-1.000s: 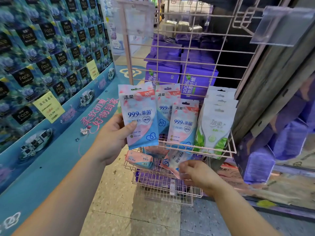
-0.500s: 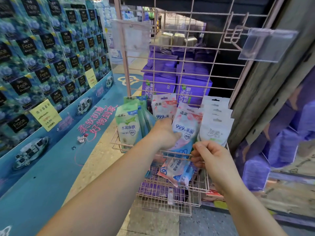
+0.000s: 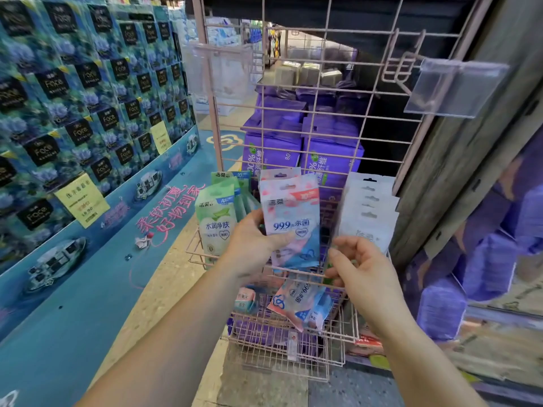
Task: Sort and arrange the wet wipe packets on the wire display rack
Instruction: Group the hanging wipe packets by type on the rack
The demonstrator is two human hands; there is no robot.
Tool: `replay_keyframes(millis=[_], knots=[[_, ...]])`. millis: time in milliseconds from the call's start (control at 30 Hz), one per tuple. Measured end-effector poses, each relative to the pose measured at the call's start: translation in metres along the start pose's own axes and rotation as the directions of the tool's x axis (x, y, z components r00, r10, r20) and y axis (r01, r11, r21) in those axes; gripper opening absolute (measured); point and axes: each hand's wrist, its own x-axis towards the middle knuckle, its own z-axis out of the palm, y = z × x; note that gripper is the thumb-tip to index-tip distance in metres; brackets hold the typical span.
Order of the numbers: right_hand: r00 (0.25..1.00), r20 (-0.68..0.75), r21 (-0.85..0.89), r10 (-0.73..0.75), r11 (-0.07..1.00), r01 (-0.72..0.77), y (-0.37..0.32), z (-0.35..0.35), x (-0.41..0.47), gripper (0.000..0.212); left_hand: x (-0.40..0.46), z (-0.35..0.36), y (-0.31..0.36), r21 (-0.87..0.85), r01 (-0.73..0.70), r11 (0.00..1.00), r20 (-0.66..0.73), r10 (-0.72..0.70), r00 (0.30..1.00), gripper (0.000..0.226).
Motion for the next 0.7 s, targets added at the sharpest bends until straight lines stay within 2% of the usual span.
replay_keyframes(millis=[100,167,267,333,367,400,467,500,533,600,633,700], knots=[[0.991,0.034,-0.187,-0.126,0.974,0.130,-0.010,0.008,0.004,0.036,-0.004,-0.010,-0.001,0.269,-0.048,0.962,0.121,0.016,0.993,0.044],[0.980,0.103,-0.238,-0.172,0.952,0.192,-0.017,0.014,0.006,0.049,-0.008,-0.009,-0.001,0.417,-0.096,0.904,0.139,0.040,0.989,0.049],[0.969,0.152,-0.356,-0.195,0.904,0.237,-0.020,0.023,0.011,0.042,-0.014,-0.016,0.002,0.493,-0.134,0.860,0.158,0.063,0.985,0.048],[0.976,0.144,-0.470,-0.166,0.856,0.215,-0.019,0.026,0.013,0.039,-0.017,-0.030,0.003,0.504,-0.210,0.838,0.182,0.135,0.974,0.046],[0.980,0.129,-0.485,-0.149,0.853,0.193,-0.019,0.027,0.014,0.042,-0.019,-0.037,0.007,0.471,-0.232,0.851,0.111,0.204,0.973,0.041],[0.982,0.119,-0.478,-0.145,0.859,0.185,-0.019,0.028,0.015,0.042,-0.020,-0.047,0.011,0.434,-0.226,0.872,-0.036,0.268,0.963,0.038],[0.985,0.096,-0.458,-0.144,0.872,0.172,-0.021,0.030,0.013,0.043,-0.012,-0.069,0.020,0.433,-0.176,0.884,-0.323,0.335,0.885,0.044],[0.987,0.079,-0.456,-0.140,0.875,0.161,-0.021,0.031,0.013,0.048,-0.005,-0.081,0.024,0.450,-0.115,0.885,-0.375,0.304,0.876,0.055],[0.988,0.056,-0.453,-0.143,0.878,0.153,-0.021,0.033,0.013,0.057,0.004,-0.091,0.028,0.424,-0.051,0.904,-0.373,0.226,0.900,0.069],[0.987,-0.003,-0.447,-0.158,0.884,0.140,-0.023,0.040,0.012,0.073,0.020,-0.104,0.032,0.226,0.070,0.972,-0.244,-0.013,0.970,0.087],[0.983,-0.034,-0.429,-0.182,0.891,0.151,-0.025,0.044,0.010,0.076,0.024,-0.108,0.031,0.142,0.116,0.983,-0.148,-0.095,0.984,0.084],[0.957,-0.110,-0.365,-0.267,0.907,0.210,-0.029,0.050,0.004,0.067,0.026,-0.114,0.025,0.134,0.094,0.987,-0.014,-0.093,0.996,0.057]])
